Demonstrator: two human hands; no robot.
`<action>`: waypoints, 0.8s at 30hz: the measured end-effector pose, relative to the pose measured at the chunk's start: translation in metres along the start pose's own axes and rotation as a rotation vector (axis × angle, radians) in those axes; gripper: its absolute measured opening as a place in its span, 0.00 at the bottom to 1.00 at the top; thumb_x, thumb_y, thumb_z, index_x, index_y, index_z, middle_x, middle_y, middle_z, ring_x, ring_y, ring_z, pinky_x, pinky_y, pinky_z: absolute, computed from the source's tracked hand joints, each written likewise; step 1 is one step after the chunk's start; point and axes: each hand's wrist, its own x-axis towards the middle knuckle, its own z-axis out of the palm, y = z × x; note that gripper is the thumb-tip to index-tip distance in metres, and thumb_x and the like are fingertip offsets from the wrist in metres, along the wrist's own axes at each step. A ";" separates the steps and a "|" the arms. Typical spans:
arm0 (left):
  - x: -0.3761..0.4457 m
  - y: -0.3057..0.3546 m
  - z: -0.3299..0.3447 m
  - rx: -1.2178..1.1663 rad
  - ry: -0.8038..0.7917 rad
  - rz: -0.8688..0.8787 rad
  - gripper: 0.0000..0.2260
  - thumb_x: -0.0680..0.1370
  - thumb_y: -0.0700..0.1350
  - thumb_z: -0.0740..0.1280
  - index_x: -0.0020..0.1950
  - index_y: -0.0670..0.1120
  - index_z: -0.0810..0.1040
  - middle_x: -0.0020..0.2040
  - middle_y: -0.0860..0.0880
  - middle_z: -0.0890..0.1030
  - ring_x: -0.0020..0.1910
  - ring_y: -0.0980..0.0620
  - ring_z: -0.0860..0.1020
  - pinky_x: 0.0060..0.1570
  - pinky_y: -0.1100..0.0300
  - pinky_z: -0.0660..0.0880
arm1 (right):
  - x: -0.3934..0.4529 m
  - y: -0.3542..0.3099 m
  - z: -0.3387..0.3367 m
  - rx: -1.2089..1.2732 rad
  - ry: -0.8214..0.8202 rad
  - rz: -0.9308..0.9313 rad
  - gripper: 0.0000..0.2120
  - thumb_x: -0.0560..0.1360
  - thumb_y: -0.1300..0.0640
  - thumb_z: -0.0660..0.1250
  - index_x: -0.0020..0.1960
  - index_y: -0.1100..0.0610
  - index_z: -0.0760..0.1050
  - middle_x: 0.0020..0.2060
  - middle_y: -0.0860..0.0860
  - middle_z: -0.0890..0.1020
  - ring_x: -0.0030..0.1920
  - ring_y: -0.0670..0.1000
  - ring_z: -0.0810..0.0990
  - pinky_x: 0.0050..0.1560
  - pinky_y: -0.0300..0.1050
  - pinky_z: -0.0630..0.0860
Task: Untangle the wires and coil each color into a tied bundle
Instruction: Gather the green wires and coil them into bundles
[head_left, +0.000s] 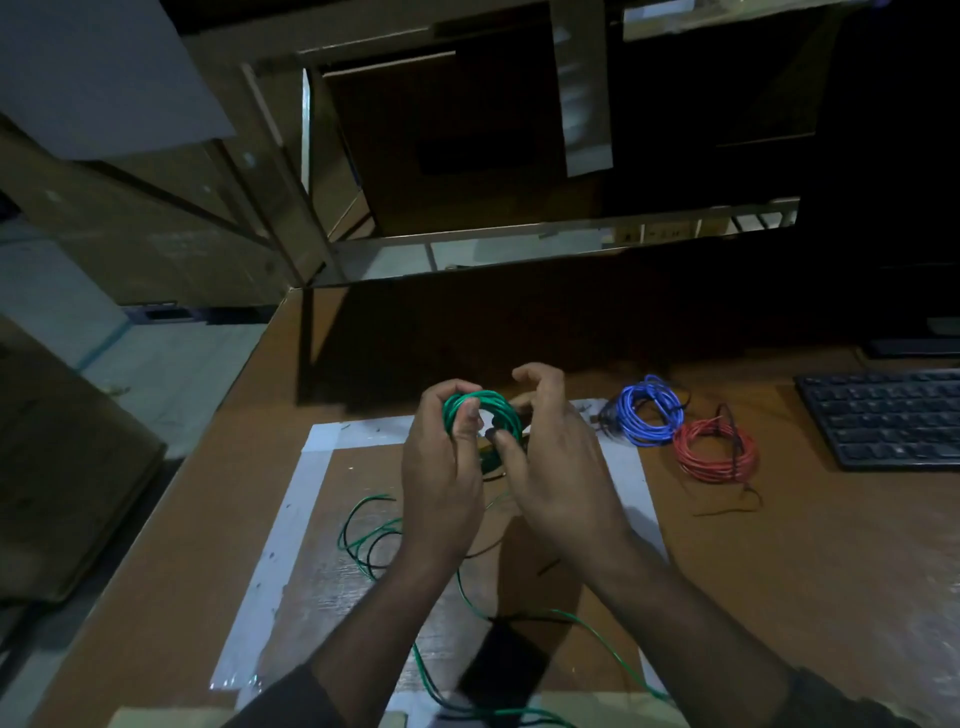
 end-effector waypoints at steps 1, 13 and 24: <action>-0.002 0.001 0.001 -0.043 0.000 -0.034 0.07 0.87 0.43 0.59 0.61 0.47 0.76 0.51 0.53 0.80 0.50 0.58 0.80 0.45 0.71 0.74 | 0.001 0.002 -0.001 -0.026 -0.005 -0.008 0.28 0.79 0.57 0.70 0.72 0.49 0.59 0.57 0.49 0.78 0.55 0.48 0.79 0.53 0.49 0.80; 0.004 -0.007 -0.009 -0.582 -0.092 -0.518 0.11 0.85 0.49 0.63 0.63 0.57 0.82 0.61 0.44 0.83 0.57 0.51 0.81 0.56 0.55 0.77 | 0.006 0.019 -0.002 -0.014 -0.003 -0.235 0.21 0.77 0.56 0.72 0.66 0.47 0.69 0.61 0.44 0.76 0.59 0.44 0.77 0.51 0.51 0.81; 0.019 -0.016 -0.001 -0.566 -0.155 -0.398 0.11 0.86 0.48 0.61 0.65 0.54 0.81 0.51 0.44 0.81 0.44 0.54 0.74 0.42 0.66 0.76 | 0.020 0.019 0.004 -0.211 0.203 -0.344 0.05 0.76 0.57 0.73 0.52 0.55 0.81 0.48 0.49 0.75 0.49 0.49 0.74 0.41 0.48 0.77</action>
